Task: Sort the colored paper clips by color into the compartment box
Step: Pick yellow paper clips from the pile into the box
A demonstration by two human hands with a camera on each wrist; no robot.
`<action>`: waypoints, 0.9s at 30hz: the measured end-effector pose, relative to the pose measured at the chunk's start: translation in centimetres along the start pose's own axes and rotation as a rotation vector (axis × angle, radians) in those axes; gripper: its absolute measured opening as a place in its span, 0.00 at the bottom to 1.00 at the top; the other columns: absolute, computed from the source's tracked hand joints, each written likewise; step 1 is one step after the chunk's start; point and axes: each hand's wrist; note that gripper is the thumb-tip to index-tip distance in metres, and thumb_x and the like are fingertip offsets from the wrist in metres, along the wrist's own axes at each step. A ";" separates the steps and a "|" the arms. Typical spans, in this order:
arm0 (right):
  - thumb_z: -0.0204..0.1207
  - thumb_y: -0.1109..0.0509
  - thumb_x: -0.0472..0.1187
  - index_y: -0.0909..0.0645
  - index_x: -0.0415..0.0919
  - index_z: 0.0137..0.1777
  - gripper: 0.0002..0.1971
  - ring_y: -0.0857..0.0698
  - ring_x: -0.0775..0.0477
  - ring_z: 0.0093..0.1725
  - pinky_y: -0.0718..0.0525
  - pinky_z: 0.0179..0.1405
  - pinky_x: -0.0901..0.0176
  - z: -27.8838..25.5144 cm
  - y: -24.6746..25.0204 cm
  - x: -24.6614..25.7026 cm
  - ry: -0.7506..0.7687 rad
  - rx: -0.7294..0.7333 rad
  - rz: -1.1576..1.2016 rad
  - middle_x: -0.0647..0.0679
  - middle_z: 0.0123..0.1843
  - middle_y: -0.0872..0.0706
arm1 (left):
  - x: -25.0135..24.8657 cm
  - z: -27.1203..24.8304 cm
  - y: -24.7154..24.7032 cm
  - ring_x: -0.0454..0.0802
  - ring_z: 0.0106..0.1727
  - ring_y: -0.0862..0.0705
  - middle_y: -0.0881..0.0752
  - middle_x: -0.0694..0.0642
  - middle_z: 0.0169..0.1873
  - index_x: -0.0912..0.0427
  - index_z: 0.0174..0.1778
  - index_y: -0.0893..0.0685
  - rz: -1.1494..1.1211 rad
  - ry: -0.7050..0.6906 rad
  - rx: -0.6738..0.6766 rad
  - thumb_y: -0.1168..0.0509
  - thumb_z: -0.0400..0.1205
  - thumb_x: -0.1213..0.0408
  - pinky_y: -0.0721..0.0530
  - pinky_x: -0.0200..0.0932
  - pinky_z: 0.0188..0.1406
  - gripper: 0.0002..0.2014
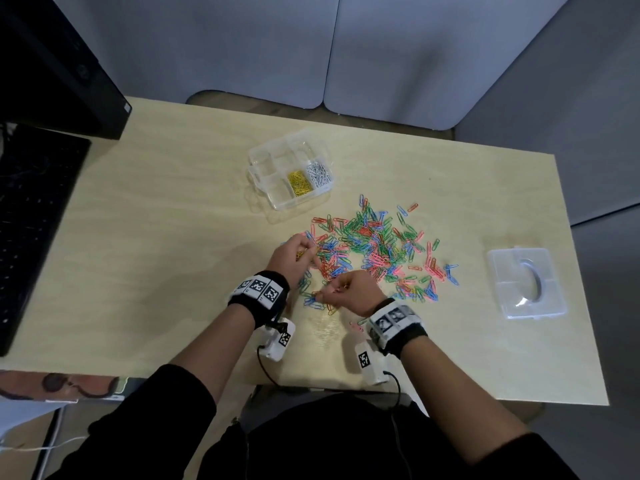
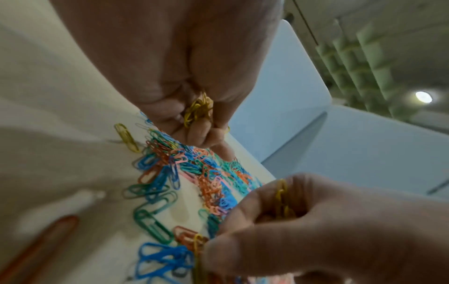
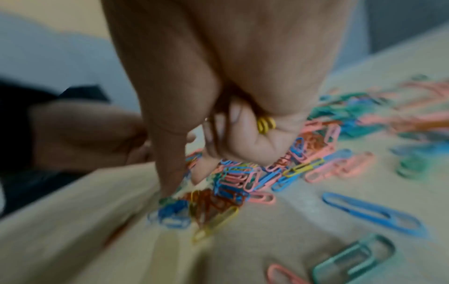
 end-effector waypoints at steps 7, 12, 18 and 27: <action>0.74 0.29 0.43 0.12 0.42 0.40 0.07 0.14 0.42 0.38 0.12 0.40 0.54 0.4 -2.5 1.2 -0.010 -0.221 -0.634 0.43 0.37 0.12 | 0.8 0.2 -0.3 0.47 0.28 0.24 0.13 0.58 0.36 0.60 0.63 0.19 -0.272 0.278 0.106 0.47 0.87 0.76 0.26 0.36 0.25 0.15; 0.77 0.28 0.41 0.12 0.40 0.37 0.08 0.17 0.54 0.28 0.21 0.31 0.64 0.3 -1.2 0.3 0.011 -0.210 -0.244 0.50 0.30 0.12 | 0.3 0.0 0.0 0.49 0.24 0.27 0.20 0.59 0.29 0.62 0.36 0.18 -0.340 0.383 0.068 0.47 0.84 0.72 0.34 0.37 0.19 0.15; 0.80 0.31 0.26 0.19 0.22 0.55 0.07 0.13 0.44 0.34 0.10 0.37 0.56 -1.5 0.9 -0.7 -0.131 0.002 0.743 0.36 0.37 0.11 | 1.8 -1.0 -0.8 0.47 0.48 0.18 0.11 0.47 0.48 0.47 0.33 0.12 0.079 0.200 0.175 0.34 0.79 0.63 0.22 0.43 0.53 0.10; 0.83 0.45 0.66 0.16 0.28 0.53 0.36 0.15 0.35 0.43 0.13 0.45 0.46 -3.2 1.6 -1.7 -0.329 0.205 1.183 0.34 0.41 0.16 | 0.9 -1.2 -2.1 0.45 0.43 0.16 0.12 0.42 0.43 0.48 0.43 0.10 0.565 -0.035 0.145 0.25 0.76 0.58 0.21 0.38 0.43 0.02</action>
Point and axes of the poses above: each hand's wrist, its own z-axis towards the middle knuckle, its own y-axis out of the back of the hand, x = y × z
